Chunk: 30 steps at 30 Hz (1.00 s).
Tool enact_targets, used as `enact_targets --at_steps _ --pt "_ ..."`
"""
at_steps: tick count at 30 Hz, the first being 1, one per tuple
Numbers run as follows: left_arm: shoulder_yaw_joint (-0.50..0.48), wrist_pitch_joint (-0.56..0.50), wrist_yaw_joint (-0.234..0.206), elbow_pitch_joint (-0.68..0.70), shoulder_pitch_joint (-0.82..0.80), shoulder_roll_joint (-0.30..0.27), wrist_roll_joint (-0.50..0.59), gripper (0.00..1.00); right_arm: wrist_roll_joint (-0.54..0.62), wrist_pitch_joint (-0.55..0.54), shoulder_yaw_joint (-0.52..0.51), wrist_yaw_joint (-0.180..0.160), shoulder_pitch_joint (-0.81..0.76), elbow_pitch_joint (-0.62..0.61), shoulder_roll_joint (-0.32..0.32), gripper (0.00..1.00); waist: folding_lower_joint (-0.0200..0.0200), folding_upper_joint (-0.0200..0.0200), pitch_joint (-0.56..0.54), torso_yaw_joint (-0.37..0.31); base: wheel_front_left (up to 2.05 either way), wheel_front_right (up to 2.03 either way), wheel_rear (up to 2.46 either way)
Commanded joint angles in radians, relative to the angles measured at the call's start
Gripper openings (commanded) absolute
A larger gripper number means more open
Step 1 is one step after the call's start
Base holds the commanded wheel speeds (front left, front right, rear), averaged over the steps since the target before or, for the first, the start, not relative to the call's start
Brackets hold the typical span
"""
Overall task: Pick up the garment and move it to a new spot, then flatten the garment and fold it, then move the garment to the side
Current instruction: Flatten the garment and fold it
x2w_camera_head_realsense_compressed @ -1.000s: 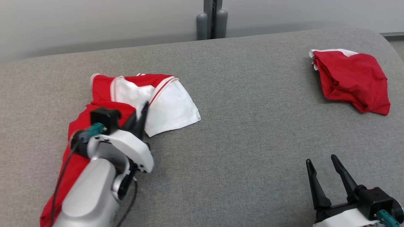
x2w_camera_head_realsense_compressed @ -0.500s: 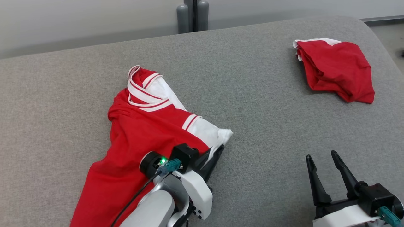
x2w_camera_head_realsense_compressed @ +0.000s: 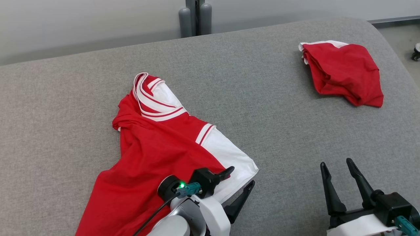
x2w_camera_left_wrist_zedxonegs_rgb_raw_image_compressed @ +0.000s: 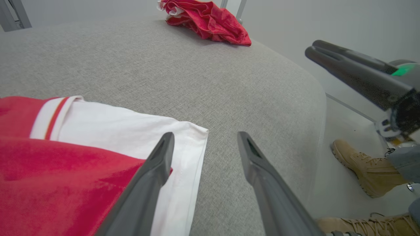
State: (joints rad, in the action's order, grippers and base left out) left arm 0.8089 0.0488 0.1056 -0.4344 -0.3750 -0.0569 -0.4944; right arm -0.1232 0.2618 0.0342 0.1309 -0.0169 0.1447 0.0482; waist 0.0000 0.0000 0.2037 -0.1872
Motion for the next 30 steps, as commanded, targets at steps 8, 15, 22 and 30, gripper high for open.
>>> enact_targets --at_steps 8,15,22,30 --pt "-0.036 -0.029 -0.067 0.113 -0.003 -0.092 0.024 1.00 0.002 0.005 -0.003 0.000 -0.002 -0.001 0.005 1.00 0.0000 0.0000 -0.009 0.024 0.00 0.00 0.00" --pt "0.007 -0.085 -0.065 0.068 -0.053 -0.121 0.079 1.00 -0.001 0.005 0.011 0.000 0.009 -0.001 0.005 1.00 0.0000 0.0000 0.002 0.016 0.00 0.00 0.00" --pt "0.054 -0.138 -0.056 0.008 -0.099 -0.146 0.122 0.37 -0.010 0.005 0.006 0.000 0.009 -0.002 0.005 1.00 0.0000 0.0000 0.018 -0.009 0.00 0.00 0.00" --pt "0.035 -0.140 -0.055 0.022 -0.081 -0.157 0.081 0.00 -0.016 0.005 -0.006 0.000 -0.001 -0.004 0.005 1.00 0.0000 0.0000 0.019 -0.010 0.00 0.00 0.00"
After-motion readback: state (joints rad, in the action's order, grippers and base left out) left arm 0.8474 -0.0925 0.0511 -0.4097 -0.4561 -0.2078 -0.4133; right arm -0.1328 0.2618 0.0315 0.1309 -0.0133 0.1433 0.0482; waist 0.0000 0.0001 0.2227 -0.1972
